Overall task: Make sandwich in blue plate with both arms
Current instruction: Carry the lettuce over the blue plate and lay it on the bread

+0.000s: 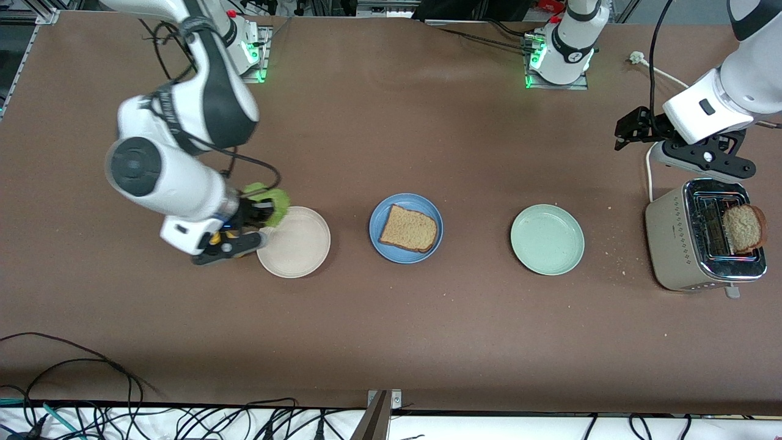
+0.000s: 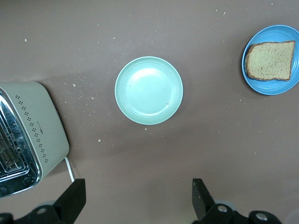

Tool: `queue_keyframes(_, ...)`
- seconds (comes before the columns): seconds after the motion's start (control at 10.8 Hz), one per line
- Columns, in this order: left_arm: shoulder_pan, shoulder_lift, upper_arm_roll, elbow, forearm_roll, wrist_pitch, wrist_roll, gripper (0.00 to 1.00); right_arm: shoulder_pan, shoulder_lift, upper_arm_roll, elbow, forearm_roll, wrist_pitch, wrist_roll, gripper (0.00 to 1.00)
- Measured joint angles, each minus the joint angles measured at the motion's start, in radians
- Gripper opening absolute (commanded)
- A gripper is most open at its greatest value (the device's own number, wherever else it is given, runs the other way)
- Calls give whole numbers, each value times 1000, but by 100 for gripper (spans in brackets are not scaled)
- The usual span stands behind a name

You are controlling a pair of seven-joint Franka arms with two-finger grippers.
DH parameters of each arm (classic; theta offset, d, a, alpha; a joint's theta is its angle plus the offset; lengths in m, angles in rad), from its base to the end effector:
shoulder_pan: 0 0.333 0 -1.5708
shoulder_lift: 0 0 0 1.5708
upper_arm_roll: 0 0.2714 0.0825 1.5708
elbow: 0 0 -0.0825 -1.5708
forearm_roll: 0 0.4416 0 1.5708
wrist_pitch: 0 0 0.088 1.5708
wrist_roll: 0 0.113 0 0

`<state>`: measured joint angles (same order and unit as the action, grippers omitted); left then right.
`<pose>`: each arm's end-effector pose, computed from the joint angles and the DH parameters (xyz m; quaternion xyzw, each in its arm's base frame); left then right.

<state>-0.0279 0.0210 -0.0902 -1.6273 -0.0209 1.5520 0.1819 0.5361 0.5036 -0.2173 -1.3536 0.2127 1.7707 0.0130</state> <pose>0.6071 -0.0741 0.5298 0.9876 -0.1490 -0.0477 0.0129 0.6773 0.2688 0.3721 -0.9884 -0.1383 0.0452 0.0439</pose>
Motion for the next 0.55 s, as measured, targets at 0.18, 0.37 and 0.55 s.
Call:
queue_keyframes(0.18,0,0,0,0,0,0,0,100,83,79,-2,75,45,2,194,0)
queue_keyframes(0.37,0,0,0,0,0,0,0,100,157,152,-5,148,65,14,360,0)
queue_keyframes(0.55,0,0,0,0,0,0,0,100,195,204,-8,186,136,56,481,0)
